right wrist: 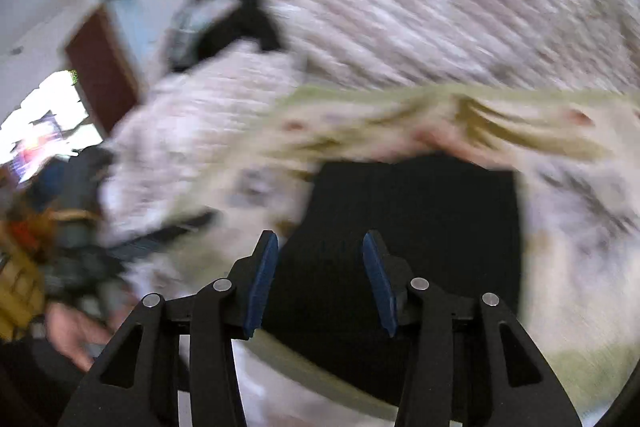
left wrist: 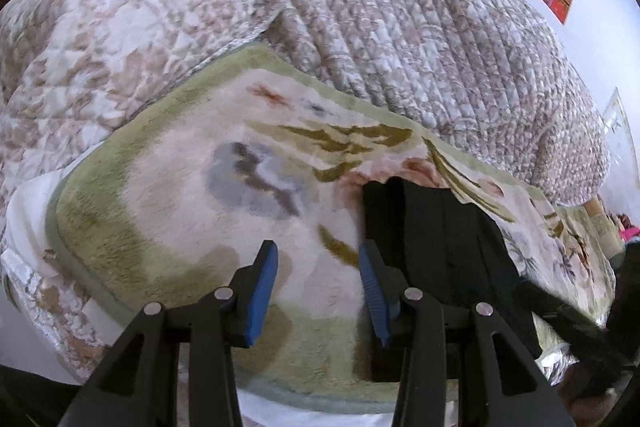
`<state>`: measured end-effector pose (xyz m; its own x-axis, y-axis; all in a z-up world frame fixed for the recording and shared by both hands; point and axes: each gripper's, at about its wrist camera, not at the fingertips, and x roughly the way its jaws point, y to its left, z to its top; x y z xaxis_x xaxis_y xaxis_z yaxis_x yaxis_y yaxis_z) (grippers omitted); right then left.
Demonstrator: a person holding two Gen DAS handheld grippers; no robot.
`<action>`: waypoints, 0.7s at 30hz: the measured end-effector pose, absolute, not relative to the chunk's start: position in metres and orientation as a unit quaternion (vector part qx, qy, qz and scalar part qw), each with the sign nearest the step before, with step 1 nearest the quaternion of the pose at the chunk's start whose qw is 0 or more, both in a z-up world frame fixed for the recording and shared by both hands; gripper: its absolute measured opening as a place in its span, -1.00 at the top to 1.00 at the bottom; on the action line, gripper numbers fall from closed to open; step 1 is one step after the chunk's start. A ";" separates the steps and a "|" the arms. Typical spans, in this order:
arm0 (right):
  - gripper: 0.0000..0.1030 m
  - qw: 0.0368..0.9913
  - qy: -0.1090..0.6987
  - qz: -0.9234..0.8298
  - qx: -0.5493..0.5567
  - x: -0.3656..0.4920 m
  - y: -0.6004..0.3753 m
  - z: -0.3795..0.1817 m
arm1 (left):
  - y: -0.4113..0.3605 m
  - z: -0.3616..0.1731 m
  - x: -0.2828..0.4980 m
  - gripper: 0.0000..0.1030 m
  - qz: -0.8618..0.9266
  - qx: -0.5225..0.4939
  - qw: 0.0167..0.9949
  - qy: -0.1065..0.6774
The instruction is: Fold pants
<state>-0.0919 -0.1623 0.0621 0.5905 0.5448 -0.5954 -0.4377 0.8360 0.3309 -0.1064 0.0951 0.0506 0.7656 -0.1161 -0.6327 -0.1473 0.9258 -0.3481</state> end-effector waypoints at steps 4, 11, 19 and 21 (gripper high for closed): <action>0.64 0.875 0.415 0.235 0.080 -0.081 -0.178 0.025 | 0.076 0.062 -0.094 0.13 -0.017 -0.180 0.922 0.342; 0.65 0.885 0.393 0.245 0.051 -0.046 -0.186 0.058 | 0.024 0.088 -0.050 0.09 -0.084 -0.112 0.927 0.349; 0.65 0.879 0.428 0.208 0.031 0.034 -0.199 0.043 | -0.006 0.055 0.011 0.09 -0.078 -0.056 0.910 0.404; 0.65 0.876 0.437 0.201 0.033 0.041 -0.201 0.031 | -0.006 0.041 0.014 0.06 -0.072 -0.046 0.902 0.422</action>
